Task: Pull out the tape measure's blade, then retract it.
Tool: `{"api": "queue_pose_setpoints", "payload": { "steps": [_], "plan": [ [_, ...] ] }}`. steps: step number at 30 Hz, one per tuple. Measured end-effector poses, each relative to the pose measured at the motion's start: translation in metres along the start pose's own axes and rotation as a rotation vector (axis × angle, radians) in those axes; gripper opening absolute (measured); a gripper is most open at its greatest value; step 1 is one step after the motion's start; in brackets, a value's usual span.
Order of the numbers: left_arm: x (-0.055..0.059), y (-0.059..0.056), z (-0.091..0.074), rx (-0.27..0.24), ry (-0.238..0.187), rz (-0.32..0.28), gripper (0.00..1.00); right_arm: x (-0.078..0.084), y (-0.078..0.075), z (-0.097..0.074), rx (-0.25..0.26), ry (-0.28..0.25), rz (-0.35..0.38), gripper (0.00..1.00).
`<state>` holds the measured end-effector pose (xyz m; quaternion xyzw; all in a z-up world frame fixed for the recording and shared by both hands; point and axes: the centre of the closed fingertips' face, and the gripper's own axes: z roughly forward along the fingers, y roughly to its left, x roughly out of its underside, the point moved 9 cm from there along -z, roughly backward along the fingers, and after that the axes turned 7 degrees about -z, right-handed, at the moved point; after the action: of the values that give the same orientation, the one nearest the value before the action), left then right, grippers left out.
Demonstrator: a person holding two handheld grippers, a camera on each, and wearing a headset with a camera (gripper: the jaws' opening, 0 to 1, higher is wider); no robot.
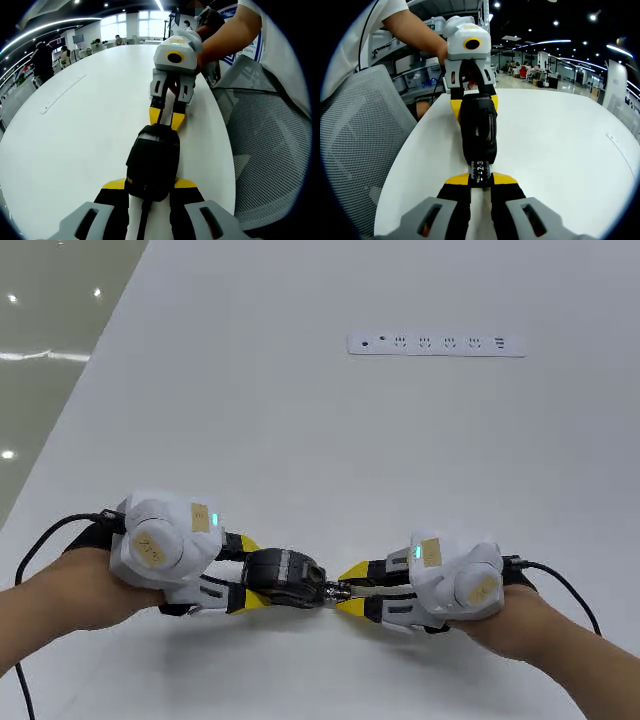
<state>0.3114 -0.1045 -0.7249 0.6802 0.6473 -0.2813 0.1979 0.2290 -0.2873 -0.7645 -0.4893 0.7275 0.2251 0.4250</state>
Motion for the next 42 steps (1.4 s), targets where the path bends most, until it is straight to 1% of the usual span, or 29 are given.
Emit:
{"api": "queue_pose_setpoints", "payload": {
  "steps": [8, 16, 21, 27, 33, 39, 42],
  "plan": [
    [0.001, 0.000, -0.001, -0.002, -0.011, -0.011, 0.28, 0.003, -0.001, -0.014, 0.001, 0.021, -0.008, 0.12],
    [0.001, -0.001, -0.001, -0.004, -0.012, -0.011, 0.28, 0.007, 0.000, -0.028, -0.001, 0.047, -0.018, 0.12],
    [0.002, -0.001, -0.001, -0.005, -0.014, -0.014, 0.28, 0.011, 0.000, -0.039, 0.003, 0.064, -0.026, 0.12],
    [0.002, -0.001, 0.000, -0.007, -0.018, -0.017, 0.28, 0.018, -0.001, -0.057, 0.011, 0.088, -0.027, 0.12],
    [0.001, -0.002, 0.000, -0.007, -0.017, -0.012, 0.28, 0.026, 0.001, -0.069, 0.021, 0.108, -0.023, 0.12],
    [0.001, -0.002, 0.000, -0.007, -0.018, -0.010, 0.28, 0.029, 0.003, -0.081, 0.030, 0.121, -0.018, 0.12],
    [0.000, -0.003, 0.000, -0.009, -0.017, -0.010, 0.28, 0.035, 0.003, -0.088, 0.033, 0.131, -0.009, 0.12]
  ]
}}
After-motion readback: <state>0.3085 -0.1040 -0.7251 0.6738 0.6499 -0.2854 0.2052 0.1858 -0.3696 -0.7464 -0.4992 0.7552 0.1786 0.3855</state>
